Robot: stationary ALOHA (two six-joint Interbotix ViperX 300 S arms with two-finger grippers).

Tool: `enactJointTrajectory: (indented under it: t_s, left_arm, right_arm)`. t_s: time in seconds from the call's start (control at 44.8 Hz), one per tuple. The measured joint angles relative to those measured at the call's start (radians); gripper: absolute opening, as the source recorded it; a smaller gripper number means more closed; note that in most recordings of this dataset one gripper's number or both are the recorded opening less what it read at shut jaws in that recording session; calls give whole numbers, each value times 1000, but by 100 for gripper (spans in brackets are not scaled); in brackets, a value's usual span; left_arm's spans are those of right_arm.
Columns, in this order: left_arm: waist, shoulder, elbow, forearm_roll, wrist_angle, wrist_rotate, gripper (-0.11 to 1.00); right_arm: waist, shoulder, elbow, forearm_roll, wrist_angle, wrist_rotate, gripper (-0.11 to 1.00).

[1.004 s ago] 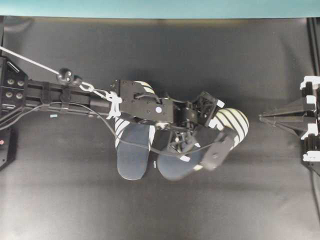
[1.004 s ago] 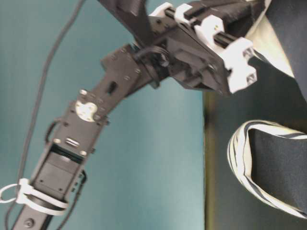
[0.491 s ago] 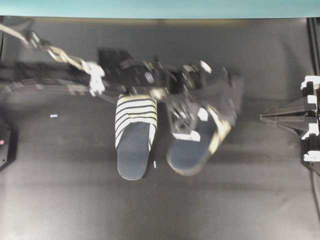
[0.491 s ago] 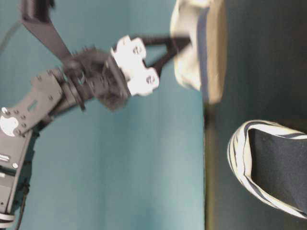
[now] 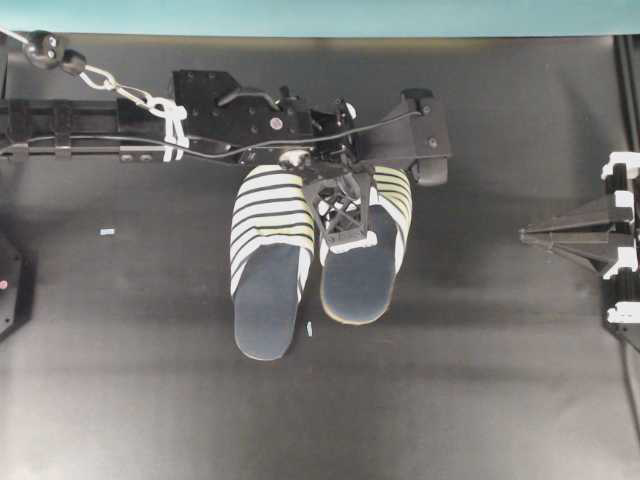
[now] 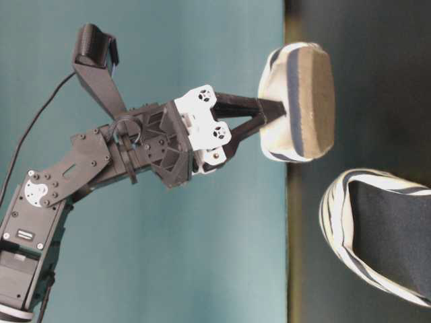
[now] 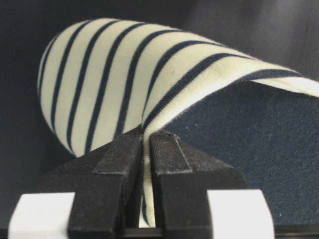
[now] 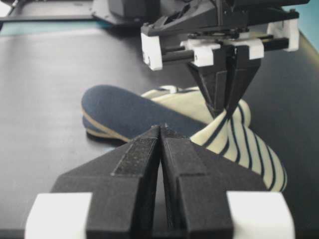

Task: Arrange the slippers with the left arm.
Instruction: 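Swing the right slipper parallel beside the left slipper and lower it, then open the left gripper to release the right slipper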

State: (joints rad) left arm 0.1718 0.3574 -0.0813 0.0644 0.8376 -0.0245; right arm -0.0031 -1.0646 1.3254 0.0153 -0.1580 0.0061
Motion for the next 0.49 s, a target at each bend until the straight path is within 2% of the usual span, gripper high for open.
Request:
enactJointTrajectory:
  t_s: [0.156, 0.491]
  left_arm:
    - [15, 29, 17, 0, 3, -34, 1]
    - [20, 43, 18, -2, 2, -38, 1]
  right_arm:
    - [0, -2, 0, 2, 0, 0, 0]
    - [0, -2, 3, 2, 0, -2, 0]
